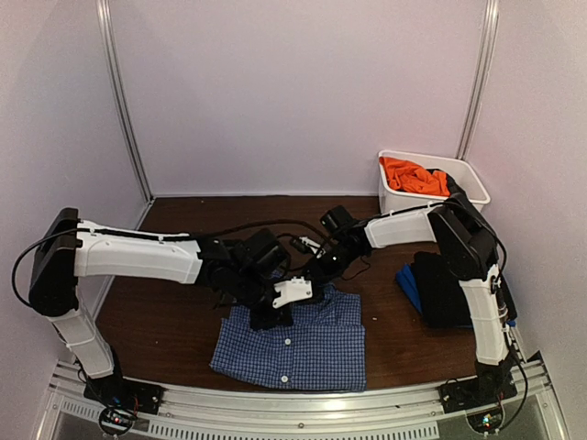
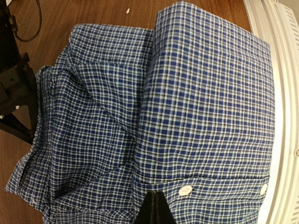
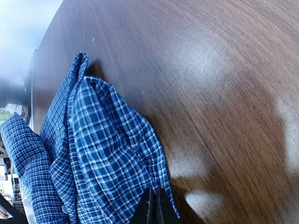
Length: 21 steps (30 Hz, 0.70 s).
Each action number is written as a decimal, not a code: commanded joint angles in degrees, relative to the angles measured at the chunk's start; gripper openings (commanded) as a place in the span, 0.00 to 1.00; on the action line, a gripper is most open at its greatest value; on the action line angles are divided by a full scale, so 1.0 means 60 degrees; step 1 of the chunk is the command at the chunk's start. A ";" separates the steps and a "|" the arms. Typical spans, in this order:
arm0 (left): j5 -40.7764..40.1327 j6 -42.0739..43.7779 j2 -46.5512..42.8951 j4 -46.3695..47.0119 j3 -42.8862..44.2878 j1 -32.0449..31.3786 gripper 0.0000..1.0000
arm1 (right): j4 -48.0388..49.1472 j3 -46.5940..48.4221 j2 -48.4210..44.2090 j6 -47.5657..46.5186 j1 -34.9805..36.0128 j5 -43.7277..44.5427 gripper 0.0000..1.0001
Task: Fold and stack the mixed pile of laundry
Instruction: Fold the 2/3-rectangle-folded shirt at the center of the board.
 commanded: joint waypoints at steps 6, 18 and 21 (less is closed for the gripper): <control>0.0096 0.0248 0.0297 -0.0325 0.0506 0.0062 0.53 | -0.0166 0.0036 0.0273 -0.0088 0.0030 0.0465 0.05; 0.0350 0.0270 0.1026 -0.0084 0.0284 0.0062 0.24 | -0.0142 -0.0050 0.0310 -0.0087 0.0022 0.0454 0.04; 0.0266 0.0280 0.0694 -0.0183 0.0519 0.0037 0.11 | -0.0105 -0.0125 0.0324 -0.0076 0.0030 0.0416 0.03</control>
